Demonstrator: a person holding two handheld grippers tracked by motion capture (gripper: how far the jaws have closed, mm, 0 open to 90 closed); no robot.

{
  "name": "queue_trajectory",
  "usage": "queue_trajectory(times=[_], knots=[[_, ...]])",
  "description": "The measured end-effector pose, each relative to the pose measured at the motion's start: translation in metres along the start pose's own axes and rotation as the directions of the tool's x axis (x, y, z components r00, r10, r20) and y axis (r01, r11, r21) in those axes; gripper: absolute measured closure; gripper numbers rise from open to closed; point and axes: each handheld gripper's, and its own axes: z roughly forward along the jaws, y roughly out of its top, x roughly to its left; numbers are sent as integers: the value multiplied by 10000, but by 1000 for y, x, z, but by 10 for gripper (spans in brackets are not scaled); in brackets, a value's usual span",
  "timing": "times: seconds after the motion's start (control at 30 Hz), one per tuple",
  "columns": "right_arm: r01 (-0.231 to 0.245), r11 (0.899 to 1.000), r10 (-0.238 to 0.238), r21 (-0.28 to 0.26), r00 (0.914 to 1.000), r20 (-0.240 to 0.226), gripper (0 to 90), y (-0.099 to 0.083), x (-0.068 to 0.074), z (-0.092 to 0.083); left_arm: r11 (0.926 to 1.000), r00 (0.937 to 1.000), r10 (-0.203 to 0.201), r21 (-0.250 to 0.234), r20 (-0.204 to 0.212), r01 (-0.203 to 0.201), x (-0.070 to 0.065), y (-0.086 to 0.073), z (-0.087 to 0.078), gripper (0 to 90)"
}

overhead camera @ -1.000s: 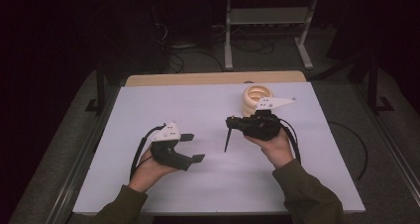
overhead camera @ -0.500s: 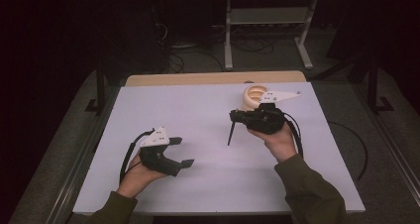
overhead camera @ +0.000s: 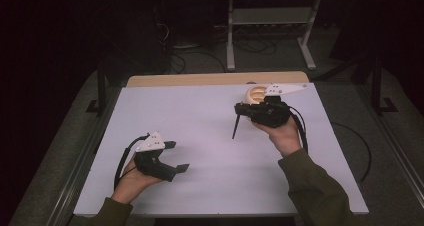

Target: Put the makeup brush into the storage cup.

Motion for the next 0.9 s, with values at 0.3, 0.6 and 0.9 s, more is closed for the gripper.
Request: queue_trajectory(times=[0.3,0.6,0.9], knots=[[63,10000,-63,5,9995,325,829,11,-8,0,9996,9998,-124,241,-167,128,1,-9,-6,73],[99,9999,-100,19,9986,529,829,19,-14,1,9991,9993,-207,364,-306,218,1,-16,-9,37],[167,9999,-166,1,9966,809,829,27,-22,1,9988,9985,-354,334,-412,368,5,-20,-13,37]])
